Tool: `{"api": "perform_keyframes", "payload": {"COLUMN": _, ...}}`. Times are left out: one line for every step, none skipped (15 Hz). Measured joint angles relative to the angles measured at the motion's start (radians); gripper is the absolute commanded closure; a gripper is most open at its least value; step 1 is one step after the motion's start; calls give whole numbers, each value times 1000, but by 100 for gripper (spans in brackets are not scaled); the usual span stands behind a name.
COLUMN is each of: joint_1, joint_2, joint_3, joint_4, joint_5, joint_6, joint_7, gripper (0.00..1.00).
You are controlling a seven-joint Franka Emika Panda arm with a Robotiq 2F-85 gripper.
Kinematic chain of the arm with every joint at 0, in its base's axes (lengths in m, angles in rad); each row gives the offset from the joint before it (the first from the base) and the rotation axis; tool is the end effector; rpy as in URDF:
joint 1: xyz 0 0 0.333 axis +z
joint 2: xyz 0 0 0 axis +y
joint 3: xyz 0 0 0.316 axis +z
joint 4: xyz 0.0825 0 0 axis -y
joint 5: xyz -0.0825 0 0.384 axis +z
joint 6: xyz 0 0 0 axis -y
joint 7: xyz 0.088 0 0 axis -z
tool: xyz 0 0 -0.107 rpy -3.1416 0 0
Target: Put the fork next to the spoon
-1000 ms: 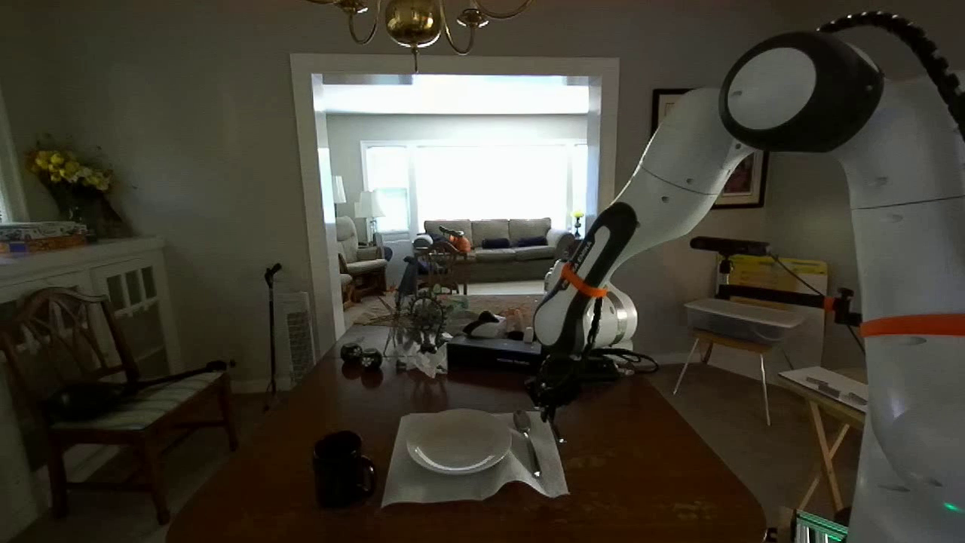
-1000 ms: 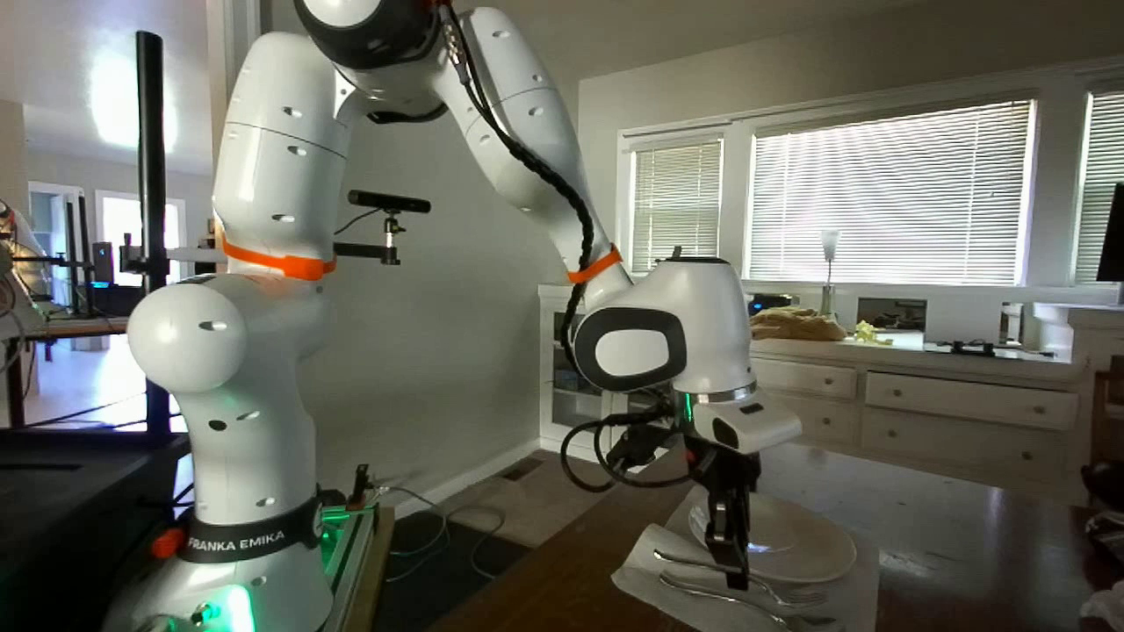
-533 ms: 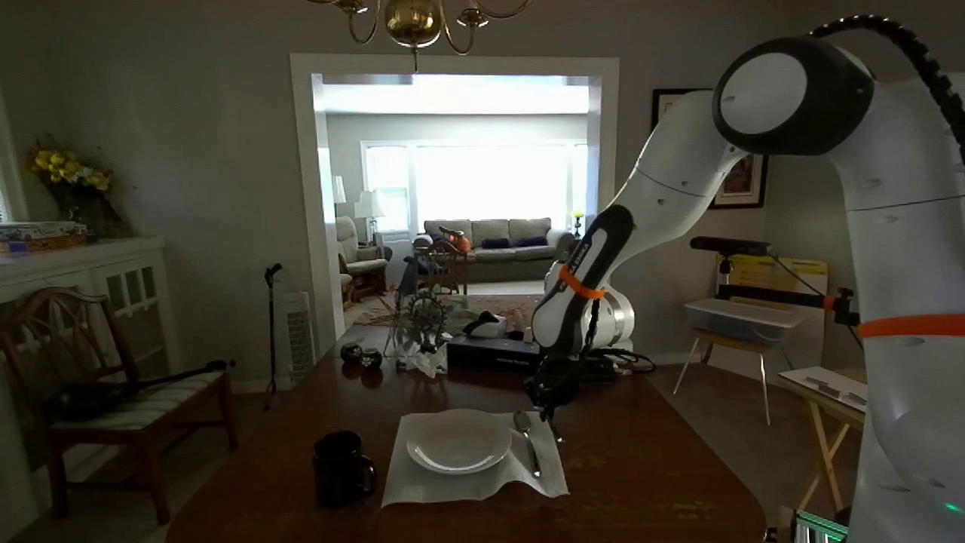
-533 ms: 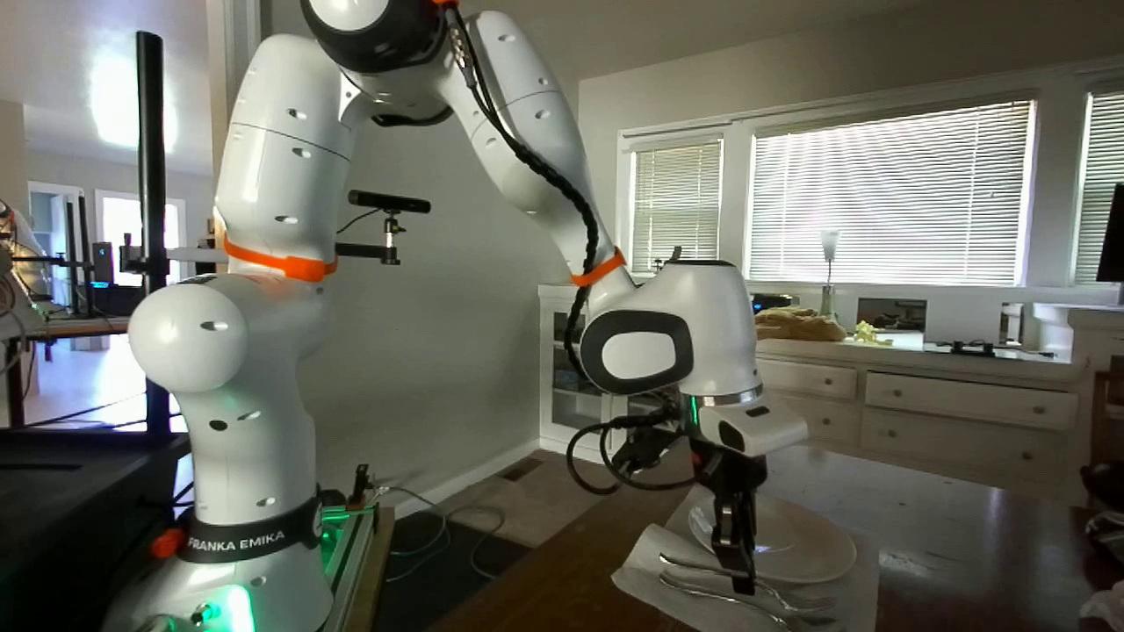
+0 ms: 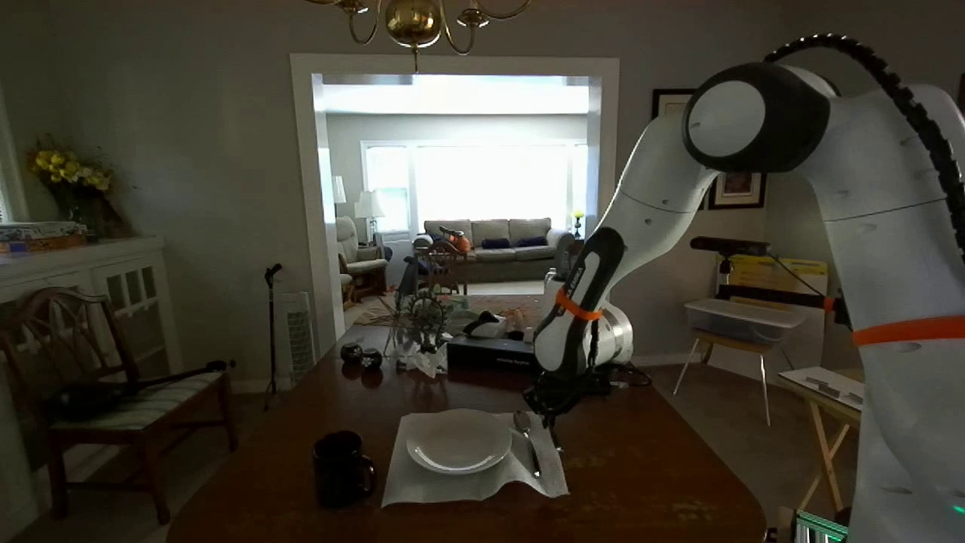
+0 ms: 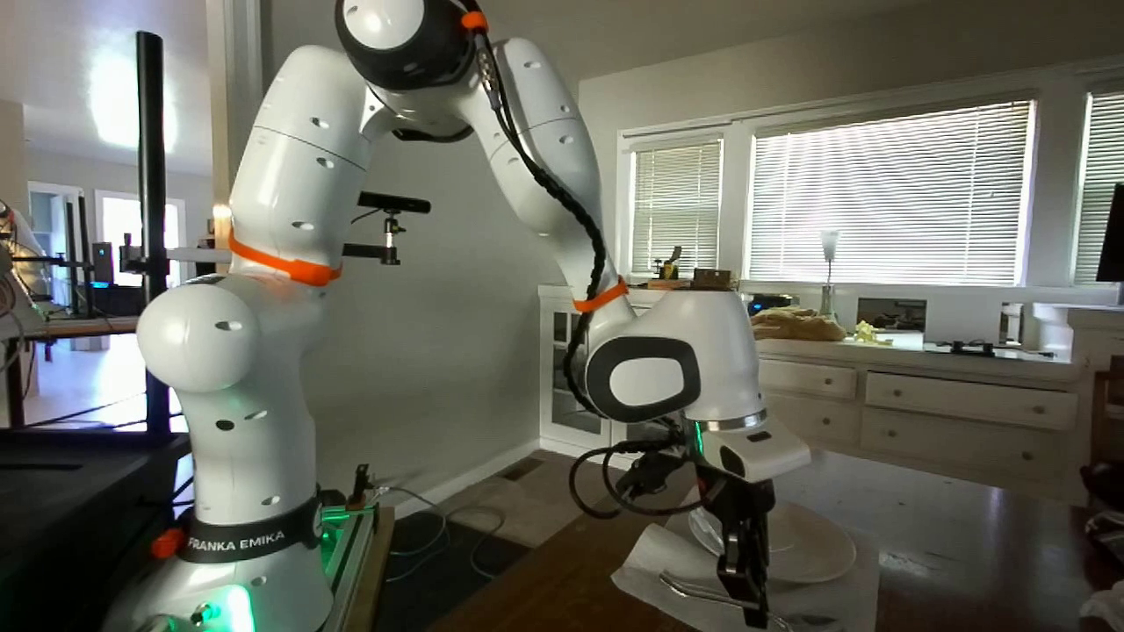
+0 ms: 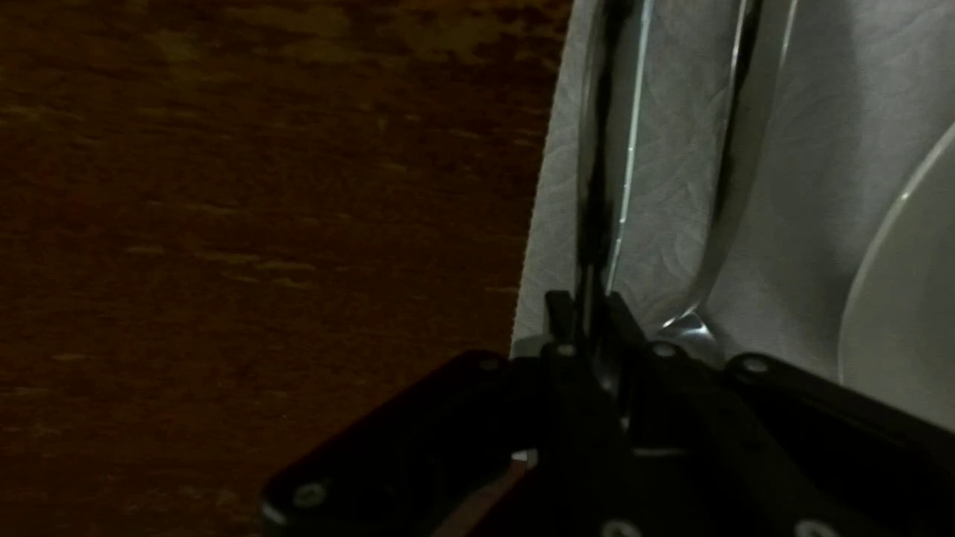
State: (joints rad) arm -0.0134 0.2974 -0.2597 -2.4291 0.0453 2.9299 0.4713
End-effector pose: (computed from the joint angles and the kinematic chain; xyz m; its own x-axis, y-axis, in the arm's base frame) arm 0.4902 -0.1440 0.2112 0.6983 -0.6824 0.2159 -0.6908 -0.7216 -0.0465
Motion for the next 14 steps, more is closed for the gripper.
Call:
{"api": "perform_keyframes", "payload": {"joint_1": 9, "joint_2": 10, "joint_3": -7, "joint_4": 0, "joint_5": 0, "joint_6": 11, "joint_7": 7, "gripper": 97}}
{"api": "perform_keyframes", "payload": {"joint_1": 17, "joint_2": 19, "joint_3": -13, "joint_4": 0, "joint_5": 1, "joint_6": 19, "joint_7": 16, "gripper": 97}}
{"api": "perform_keyframes", "payload": {"joint_1": 23, "joint_2": 27, "joint_3": -15, "joint_4": 0, "joint_5": 5, "joint_6": 27, "joint_7": 18, "gripper": 97}}
{"api": "perform_keyframes", "payload": {"joint_1": 25, "joint_2": 34, "joint_3": -14, "joint_4": 0, "joint_5": 14, "joint_6": 36, "joint_7": 18, "gripper": 97}}
{"api": "perform_keyframes", "payload": {"joint_1": 25, "joint_2": 41, "joint_3": -9, "joint_4": 0, "joint_5": 29, "joint_6": 45, "joint_7": 18, "gripper": 97}}
{"api": "perform_keyframes", "payload": {"joint_1": 25, "joint_2": 47, "joint_3": -5, "joint_4": -1, "joint_5": 44, "joint_6": 56, "joint_7": 18, "gripper": 97}}
{"api": "perform_keyframes", "payload": {"joint_1": 25, "joint_2": 52, "joint_3": -2, "joint_4": -1, "joint_5": 56, "joint_6": 67, "joint_7": 18, "gripper": 97}}
{"api": "perform_keyframes", "payload": {"joint_1": 25, "joint_2": 57, "joint_3": 1, "joint_4": -1, "joint_5": 68, "joint_6": 76, "joint_7": 18, "gripper": 97}}
{"api": "perform_keyframes", "payload": {"joint_1": 25, "joint_2": 62, "joint_3": 3, "joint_4": -1, "joint_5": 80, "joint_6": 83, "joint_7": 18, "gripper": 97}}
{"api": "perform_keyframes", "payload": {"joint_1": 25, "joint_2": 66, "joint_3": 6, "joint_4": -1, "joint_5": 93, "joint_6": 89, "joint_7": 18, "gripper": 97}}
{"api": "perform_keyframes", "payload": {"joint_1": 24, "joint_2": 68, "joint_3": 10, "joint_4": -1, "joint_5": 104, "joint_6": 93, "joint_7": 18, "gripper": 97}}
{"api": "perform_keyframes", "payload": {"joint_1": 21, "joint_2": 69, "joint_3": 18, "joint_4": -1, "joint_5": 116, "joint_6": 97, "joint_7": 18, "gripper": 97}}
{"api": "perform_keyframes", "payload": {"joint_1": 14, "joint_2": 70, "joint_3": 33, "joint_4": -1, "joint_5": 134, "joint_6": 104, "joint_7": 15, "gripper": 97}}
{"api": "perform_keyframes", "payload": {"joint_1": 4, "joint_2": 70, "joint_3": 53, "joint_4": -1, "joint_5": 151, "joint_6": 112, "joint_7": 11, "gripper": 97}}
